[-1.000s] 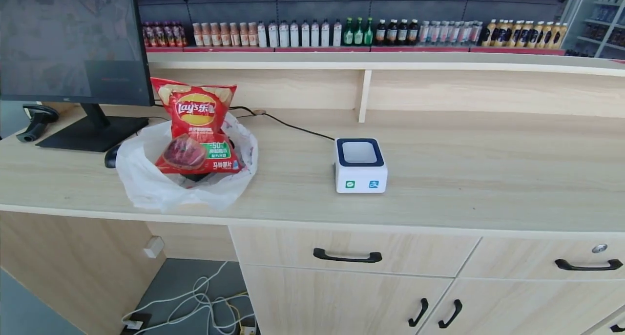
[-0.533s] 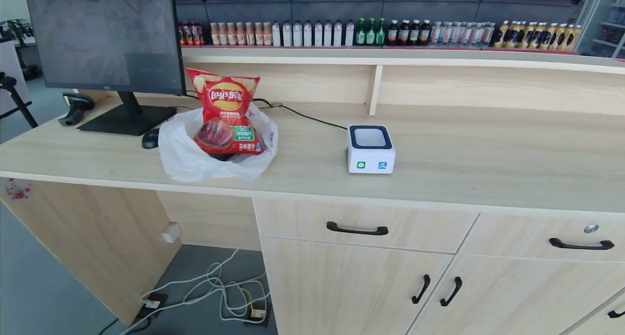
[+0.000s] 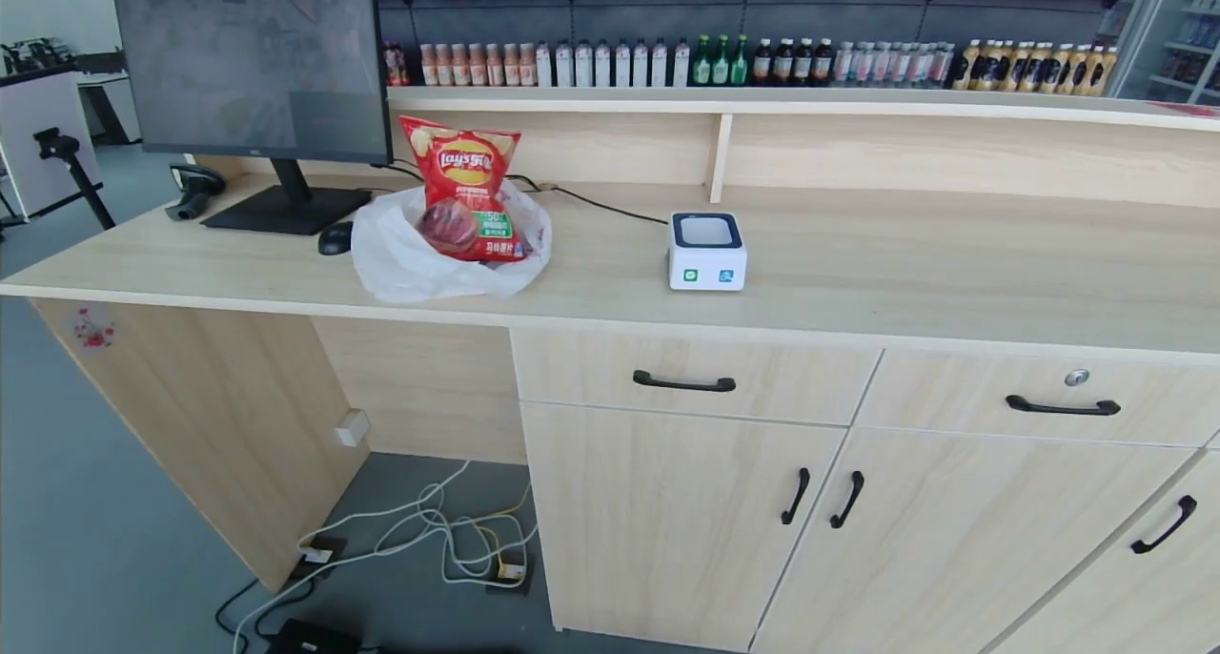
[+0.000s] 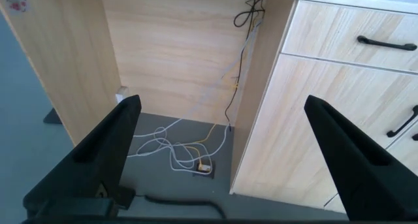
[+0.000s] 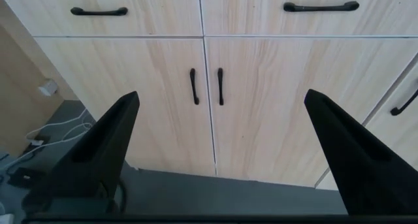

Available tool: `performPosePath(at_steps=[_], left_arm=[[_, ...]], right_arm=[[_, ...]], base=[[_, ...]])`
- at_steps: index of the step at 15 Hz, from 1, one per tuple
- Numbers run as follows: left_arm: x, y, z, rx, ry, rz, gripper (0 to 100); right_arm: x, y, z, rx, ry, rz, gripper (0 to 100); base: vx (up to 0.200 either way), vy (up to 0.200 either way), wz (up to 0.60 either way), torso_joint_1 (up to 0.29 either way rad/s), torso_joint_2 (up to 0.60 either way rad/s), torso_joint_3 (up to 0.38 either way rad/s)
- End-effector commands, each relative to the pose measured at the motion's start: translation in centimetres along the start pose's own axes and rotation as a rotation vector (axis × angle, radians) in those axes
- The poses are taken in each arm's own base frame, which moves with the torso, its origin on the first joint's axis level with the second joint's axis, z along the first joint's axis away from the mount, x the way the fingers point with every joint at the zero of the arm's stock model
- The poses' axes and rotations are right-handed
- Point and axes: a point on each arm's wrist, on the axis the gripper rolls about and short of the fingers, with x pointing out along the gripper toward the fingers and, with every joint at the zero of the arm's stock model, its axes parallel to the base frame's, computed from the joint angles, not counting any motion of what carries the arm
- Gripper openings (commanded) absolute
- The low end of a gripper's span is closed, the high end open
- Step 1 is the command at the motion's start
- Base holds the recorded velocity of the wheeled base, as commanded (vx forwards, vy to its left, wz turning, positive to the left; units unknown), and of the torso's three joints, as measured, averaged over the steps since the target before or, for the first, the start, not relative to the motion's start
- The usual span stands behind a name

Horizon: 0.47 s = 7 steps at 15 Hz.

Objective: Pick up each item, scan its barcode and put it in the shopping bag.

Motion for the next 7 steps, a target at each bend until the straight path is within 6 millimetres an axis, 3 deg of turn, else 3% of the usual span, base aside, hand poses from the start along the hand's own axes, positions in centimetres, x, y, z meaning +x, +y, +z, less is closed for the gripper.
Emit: performPosePath(at_steps=[1, 7], left_arm=[[0.00, 0.00, 0.01, 0.000, -0.002, 0.000, 100], [0.00, 0.00, 0.00, 0.006, 0.000, -0.001, 100]], right_arm=[[0.02, 0.00, 0.03, 0.001, 0.002, 0.000, 100], [0.03, 0.00, -0.01, 0.005, 0.004, 0.000, 100]], base=[[-0.200, 0.000, 0.00, -0.002, 0.01, 0.002], [0.000, 0.000, 0.00, 0.000, 0.00, 0.000]])
